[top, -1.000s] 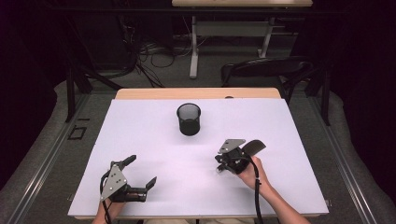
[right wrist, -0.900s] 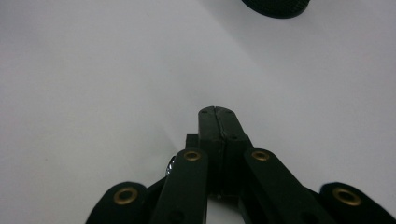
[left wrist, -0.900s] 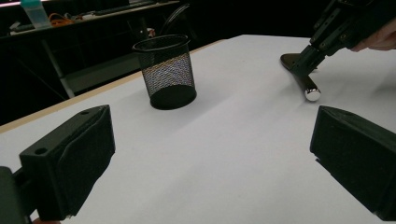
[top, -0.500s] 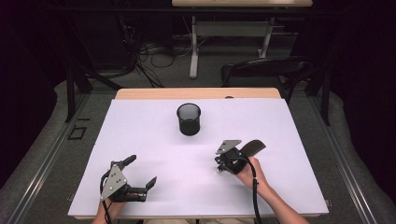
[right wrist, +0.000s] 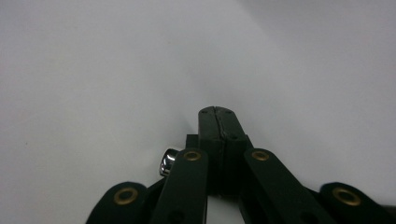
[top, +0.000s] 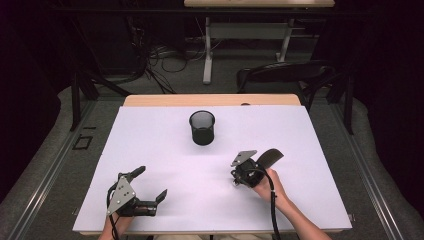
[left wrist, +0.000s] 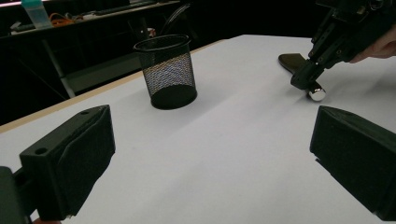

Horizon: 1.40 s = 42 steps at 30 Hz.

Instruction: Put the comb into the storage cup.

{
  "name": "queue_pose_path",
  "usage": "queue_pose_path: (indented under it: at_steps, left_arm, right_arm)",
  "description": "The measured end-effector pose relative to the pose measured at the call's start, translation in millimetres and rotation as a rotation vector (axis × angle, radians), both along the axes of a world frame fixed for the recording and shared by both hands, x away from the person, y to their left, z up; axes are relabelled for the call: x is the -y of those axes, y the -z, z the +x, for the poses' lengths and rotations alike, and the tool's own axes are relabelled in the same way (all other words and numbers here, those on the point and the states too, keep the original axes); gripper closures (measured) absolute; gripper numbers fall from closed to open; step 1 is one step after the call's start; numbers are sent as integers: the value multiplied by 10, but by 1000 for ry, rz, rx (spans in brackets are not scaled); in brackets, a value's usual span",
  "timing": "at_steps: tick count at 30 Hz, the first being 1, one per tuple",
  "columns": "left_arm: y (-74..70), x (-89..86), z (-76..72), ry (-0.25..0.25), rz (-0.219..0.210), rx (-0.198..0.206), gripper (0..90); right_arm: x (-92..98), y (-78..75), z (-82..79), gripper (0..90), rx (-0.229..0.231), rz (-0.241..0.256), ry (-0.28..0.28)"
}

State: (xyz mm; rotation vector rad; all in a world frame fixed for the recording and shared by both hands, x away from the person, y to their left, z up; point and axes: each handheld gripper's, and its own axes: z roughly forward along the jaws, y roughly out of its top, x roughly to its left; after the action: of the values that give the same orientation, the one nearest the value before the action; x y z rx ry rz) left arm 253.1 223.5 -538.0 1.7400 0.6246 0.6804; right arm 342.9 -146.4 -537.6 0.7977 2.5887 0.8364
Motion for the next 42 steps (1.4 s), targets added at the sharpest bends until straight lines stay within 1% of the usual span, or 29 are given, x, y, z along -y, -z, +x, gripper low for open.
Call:
queue_pose_path:
  at_steps: [5,9,12,26,28,31,35,39,42]
  left_arm:
    - [0,1,-1,-2,0,1,0]
    - [-1,0,-1,-1,-1,1,0]
    - [-2,-3,-2,-1,-2,1,0]
    - [-5,-8,-5,-4,1,3,0]
    - [-4,-9,-4,-4,-2,1,0]
    - [-5,-7,-4,-3,1,2,0]
    - [-5,-9,-4,-3,-1,2,0]
    - [-5,-9,-4,-3,-2,1,0]
    - [-6,-8,-5,-1,0,3,0]
  right_arm:
    - [5,7,-7,900,-11,-1,4]
    - [17,12,-5,900,-15,-12,-6]
    - [23,14,-16,900,-22,-10,0]
    - [91,14,-46,900,-41,-31,-12]
    - [100,16,-59,900,-51,-31,-5]
    - [111,31,-76,900,-65,-46,-5]
    - [120,37,-81,900,-70,-51,-17]
    - [135,26,-95,900,-72,-58,-19]
    - [157,25,-101,900,-82,-62,-15]
